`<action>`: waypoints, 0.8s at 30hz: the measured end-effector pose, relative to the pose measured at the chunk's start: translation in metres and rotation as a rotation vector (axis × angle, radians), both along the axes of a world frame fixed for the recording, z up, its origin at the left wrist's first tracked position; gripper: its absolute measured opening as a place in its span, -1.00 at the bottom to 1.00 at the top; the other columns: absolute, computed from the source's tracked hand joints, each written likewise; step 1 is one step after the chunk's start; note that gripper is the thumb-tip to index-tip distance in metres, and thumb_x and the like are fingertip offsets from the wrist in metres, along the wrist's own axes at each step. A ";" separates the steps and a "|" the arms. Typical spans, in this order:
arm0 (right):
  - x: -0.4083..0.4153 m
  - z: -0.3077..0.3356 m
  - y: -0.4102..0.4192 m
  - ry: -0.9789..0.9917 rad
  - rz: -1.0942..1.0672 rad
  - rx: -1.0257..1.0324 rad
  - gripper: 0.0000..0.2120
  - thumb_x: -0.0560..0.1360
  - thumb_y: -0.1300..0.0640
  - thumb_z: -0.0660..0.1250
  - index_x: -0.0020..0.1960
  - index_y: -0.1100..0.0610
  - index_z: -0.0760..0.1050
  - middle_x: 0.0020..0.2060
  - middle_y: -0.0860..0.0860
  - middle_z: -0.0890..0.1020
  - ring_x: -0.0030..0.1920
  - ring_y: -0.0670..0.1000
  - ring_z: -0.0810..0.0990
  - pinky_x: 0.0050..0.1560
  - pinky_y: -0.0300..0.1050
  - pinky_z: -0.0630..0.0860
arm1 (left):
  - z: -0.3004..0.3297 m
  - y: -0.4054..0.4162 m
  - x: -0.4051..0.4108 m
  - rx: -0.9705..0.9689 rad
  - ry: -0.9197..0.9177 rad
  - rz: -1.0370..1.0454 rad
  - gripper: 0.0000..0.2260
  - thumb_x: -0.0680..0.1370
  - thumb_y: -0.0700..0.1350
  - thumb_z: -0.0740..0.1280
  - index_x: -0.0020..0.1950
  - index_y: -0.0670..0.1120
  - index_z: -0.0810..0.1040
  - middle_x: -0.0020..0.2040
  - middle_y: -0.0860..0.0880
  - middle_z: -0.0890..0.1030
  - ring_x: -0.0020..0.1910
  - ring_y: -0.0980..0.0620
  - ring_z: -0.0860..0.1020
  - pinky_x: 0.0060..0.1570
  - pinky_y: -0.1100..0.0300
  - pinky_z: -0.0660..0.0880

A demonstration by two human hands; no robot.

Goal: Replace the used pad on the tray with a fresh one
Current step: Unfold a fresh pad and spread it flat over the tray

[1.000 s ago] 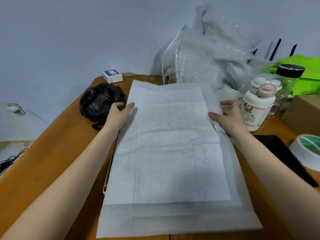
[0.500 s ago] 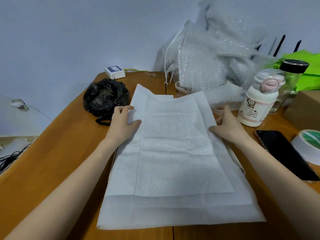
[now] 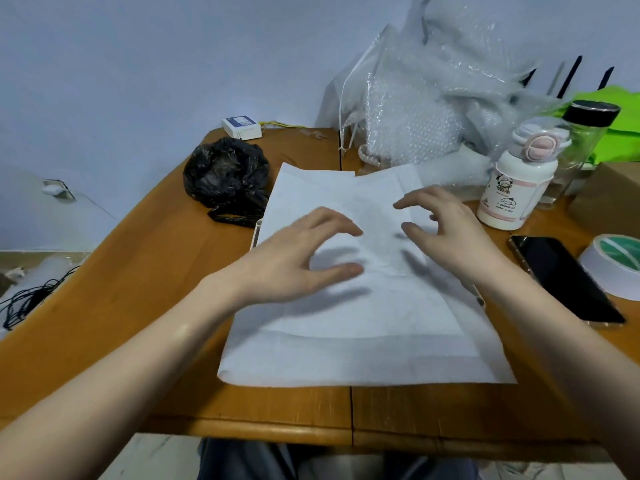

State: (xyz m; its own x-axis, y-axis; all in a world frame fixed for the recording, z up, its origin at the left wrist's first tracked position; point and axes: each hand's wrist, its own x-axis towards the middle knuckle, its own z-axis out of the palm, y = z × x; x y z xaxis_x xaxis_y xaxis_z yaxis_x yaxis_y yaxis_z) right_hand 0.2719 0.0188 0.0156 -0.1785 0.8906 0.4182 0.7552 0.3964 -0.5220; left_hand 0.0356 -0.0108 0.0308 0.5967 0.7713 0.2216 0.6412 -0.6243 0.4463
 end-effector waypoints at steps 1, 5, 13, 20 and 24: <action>-0.002 0.002 -0.006 0.000 0.015 0.008 -0.75 0.46 0.21 0.31 0.12 0.05 0.54 0.12 0.00 0.52 0.18 -0.03 0.45 0.20 -0.17 0.33 | 0.001 -0.012 0.004 -0.021 0.045 -0.039 -0.55 0.51 0.20 0.27 0.36 0.09 0.37 0.33 0.15 0.35 0.28 0.25 0.35 0.26 0.35 0.27; -0.007 0.008 -0.025 0.002 0.056 0.005 -0.76 0.48 0.20 0.30 0.12 0.02 0.53 0.13 -0.01 0.53 0.20 -0.03 0.44 0.20 -0.15 0.33 | -0.003 -0.043 0.017 0.006 0.177 -0.133 -0.47 0.47 0.28 0.26 0.38 0.13 0.30 0.35 0.16 0.33 0.30 0.16 0.36 0.28 0.13 0.36; -0.005 0.005 -0.049 0.007 0.091 0.001 -0.78 0.48 0.20 0.30 0.09 0.01 0.55 0.11 -0.03 0.54 0.19 -0.04 0.45 0.21 -0.14 0.34 | -0.035 -0.059 0.028 0.045 0.440 -0.180 -0.31 0.41 0.25 0.36 0.46 0.15 0.15 0.43 0.13 0.19 0.39 0.12 0.19 0.33 0.10 0.22; -0.003 0.012 -0.060 -0.011 0.119 0.012 -0.80 0.50 0.17 0.29 0.09 0.00 0.55 0.11 -0.04 0.55 0.18 -0.05 0.46 0.22 -0.10 0.36 | -0.019 -0.050 0.025 -0.006 0.424 -0.093 -0.45 0.45 -0.09 0.31 0.40 0.15 0.24 0.31 0.14 0.37 0.22 0.10 0.42 0.04 0.15 0.41; -0.003 0.022 -0.064 0.008 0.133 0.010 -0.77 0.55 -0.02 0.21 0.05 0.05 0.59 0.00 -0.07 0.63 0.05 -0.12 0.55 0.14 -0.11 0.44 | 0.010 -0.036 0.018 0.166 0.295 0.097 -0.69 0.51 -0.09 0.26 0.25 0.11 0.43 0.13 0.15 0.56 0.06 0.08 0.54 -0.13 0.17 0.42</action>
